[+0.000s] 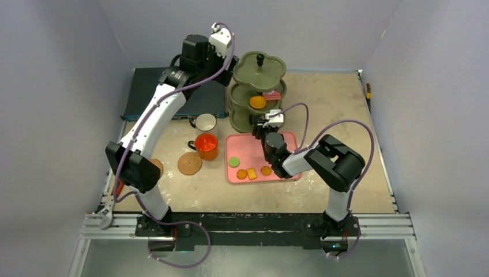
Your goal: Serve the afternoon tea
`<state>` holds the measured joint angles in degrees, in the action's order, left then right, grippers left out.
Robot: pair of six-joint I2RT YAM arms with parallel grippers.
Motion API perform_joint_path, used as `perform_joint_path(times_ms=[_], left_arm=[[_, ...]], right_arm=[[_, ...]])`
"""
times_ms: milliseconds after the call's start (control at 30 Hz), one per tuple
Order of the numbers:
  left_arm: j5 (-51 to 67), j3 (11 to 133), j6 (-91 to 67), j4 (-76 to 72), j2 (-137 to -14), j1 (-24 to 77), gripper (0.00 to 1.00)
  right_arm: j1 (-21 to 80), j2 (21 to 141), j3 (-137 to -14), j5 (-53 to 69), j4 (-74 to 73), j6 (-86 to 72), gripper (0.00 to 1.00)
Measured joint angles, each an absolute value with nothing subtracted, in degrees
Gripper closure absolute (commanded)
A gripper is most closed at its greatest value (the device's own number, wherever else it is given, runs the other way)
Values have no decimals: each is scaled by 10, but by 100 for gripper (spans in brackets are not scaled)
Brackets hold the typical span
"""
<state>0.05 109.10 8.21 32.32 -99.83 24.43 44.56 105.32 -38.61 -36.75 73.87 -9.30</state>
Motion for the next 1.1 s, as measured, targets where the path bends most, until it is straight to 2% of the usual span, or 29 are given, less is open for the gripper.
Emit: perform_joint_path(times_ms=[233,467,867,1100], left_arm=[[2,1089,82,323,-996,244,1],[5,1088,82,323,-996,244,1],[5,1088,86,323,-988,244,1],[7,1088,86,324,-985,244,1]], right_arm=[[447,1070,-390,-377,763,-104,40],[473,1059,-376,-382,772,-103,40],[594,863,-252,-359,718,-109,40],[612,818,-225,-291,648,-119,40]])
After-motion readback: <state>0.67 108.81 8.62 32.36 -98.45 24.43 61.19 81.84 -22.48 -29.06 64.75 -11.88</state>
